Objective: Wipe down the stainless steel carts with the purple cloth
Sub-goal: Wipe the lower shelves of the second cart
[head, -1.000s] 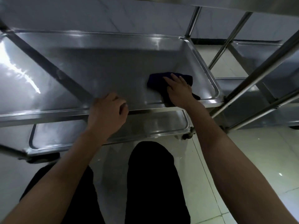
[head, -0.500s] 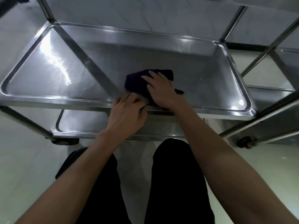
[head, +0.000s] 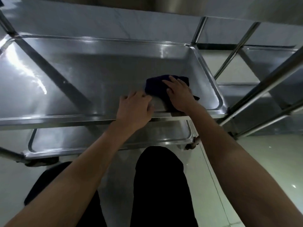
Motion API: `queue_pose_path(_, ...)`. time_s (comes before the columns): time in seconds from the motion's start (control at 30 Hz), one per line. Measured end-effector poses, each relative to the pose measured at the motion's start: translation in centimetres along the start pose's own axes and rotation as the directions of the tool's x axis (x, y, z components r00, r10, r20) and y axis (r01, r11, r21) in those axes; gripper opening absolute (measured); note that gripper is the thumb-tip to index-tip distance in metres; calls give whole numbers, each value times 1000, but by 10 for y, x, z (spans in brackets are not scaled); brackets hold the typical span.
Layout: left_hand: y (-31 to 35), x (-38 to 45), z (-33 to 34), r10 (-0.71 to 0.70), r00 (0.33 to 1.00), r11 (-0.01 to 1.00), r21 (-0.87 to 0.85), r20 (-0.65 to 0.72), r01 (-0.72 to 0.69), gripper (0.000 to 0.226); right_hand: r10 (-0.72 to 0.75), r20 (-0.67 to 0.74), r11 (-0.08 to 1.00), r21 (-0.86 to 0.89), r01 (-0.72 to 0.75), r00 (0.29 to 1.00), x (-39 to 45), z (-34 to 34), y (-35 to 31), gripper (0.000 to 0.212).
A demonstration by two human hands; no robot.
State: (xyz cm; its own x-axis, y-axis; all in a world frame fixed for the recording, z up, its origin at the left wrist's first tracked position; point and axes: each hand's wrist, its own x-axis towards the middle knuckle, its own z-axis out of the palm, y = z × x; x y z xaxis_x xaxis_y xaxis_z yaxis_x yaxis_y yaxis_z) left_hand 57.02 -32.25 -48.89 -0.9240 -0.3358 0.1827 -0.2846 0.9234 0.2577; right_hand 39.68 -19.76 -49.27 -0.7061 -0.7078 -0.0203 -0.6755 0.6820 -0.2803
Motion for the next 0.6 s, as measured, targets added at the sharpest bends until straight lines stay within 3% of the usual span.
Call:
queue_pose_path(0.1,22,17,11,-29,995,999,25,95,26,36,95,-49,995,-10,-95,994,-4,-14,43,47)
queue_pose_path(0.27,28,19,25,-76,996,994,86,51,71,35,217,-116,973,-51,-224,969,-13,-36,103,47)
queue_pose_path(0.6,33,18,25,-72,996,993,102,60,66,34,233,-110,970,-46,-239,966,-11,-39,102,49)
